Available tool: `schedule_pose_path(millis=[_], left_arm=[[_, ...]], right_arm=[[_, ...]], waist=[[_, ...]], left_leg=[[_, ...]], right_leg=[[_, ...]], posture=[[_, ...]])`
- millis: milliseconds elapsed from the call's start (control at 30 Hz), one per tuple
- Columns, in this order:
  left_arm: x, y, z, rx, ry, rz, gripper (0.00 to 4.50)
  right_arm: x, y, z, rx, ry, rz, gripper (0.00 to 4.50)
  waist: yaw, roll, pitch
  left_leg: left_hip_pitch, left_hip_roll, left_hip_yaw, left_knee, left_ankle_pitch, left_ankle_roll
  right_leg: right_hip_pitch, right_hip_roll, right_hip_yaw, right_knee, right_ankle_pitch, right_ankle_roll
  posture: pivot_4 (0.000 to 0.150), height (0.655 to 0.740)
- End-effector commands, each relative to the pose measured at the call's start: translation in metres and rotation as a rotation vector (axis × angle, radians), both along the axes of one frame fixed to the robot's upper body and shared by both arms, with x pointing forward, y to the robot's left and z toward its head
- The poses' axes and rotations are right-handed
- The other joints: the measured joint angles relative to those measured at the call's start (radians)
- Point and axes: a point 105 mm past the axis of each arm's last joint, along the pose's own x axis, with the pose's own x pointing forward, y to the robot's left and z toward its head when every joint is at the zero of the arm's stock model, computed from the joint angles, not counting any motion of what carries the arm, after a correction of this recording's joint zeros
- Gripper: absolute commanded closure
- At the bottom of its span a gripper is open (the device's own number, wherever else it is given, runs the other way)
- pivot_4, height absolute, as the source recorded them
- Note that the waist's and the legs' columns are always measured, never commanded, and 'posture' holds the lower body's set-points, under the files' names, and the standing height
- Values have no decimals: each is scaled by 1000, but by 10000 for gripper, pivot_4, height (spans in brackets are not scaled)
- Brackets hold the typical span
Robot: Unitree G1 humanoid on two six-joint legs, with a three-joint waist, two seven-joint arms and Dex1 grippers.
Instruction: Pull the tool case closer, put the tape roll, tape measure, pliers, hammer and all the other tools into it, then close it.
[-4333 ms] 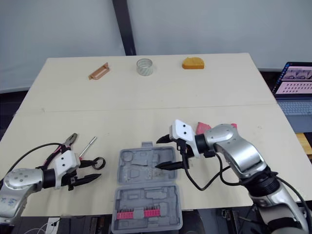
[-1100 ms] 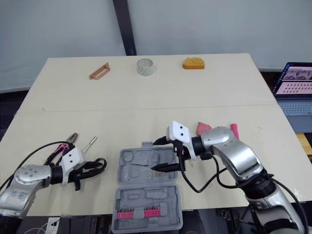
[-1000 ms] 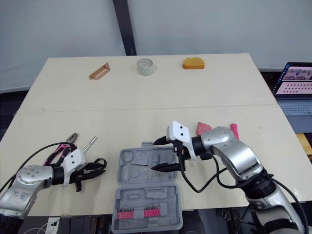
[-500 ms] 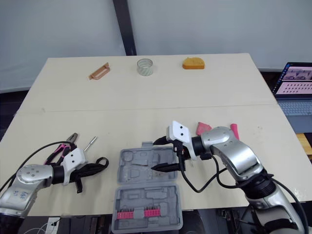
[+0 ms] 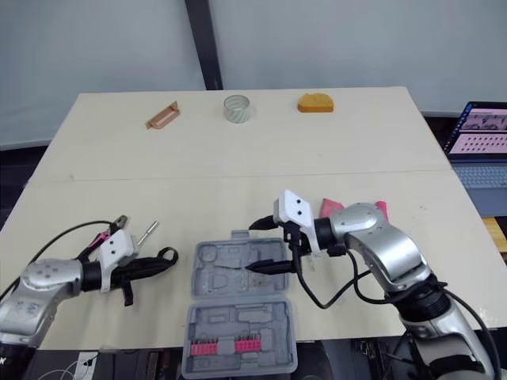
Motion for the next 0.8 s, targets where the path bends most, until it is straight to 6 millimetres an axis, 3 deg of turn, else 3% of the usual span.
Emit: schedule_pose_path(millis=[33, 400, 800], left_arm=[[0, -19, 16, -30, -12, -74, 44541], [14, -57, 15, -62, 78, -215, 44541], [17, -59, 0, -99, 196, -192, 44541]], right_arm=[[-3, 0, 19, 48, -65, -1, 0], [0, -22, 23, 25, -100, -158, 0], [-7, -27, 19, 38, -88, -216, 0]], waist=[[-2, 0, 0], [0, 0, 0], [-1, 0, 0]], left_leg=[[0, 0, 0, 0, 0, 0], [0, 0, 0, 0, 0, 0], [0, 0, 0, 1, 0, 0]], right_leg=[[0, 0, 0, 0, 0, 0], [0, 0, 0, 0, 0, 0], [0, 0, 0, 0, 0, 0]], posture=[[1500, 7400], [1500, 7400], [1500, 7400]])
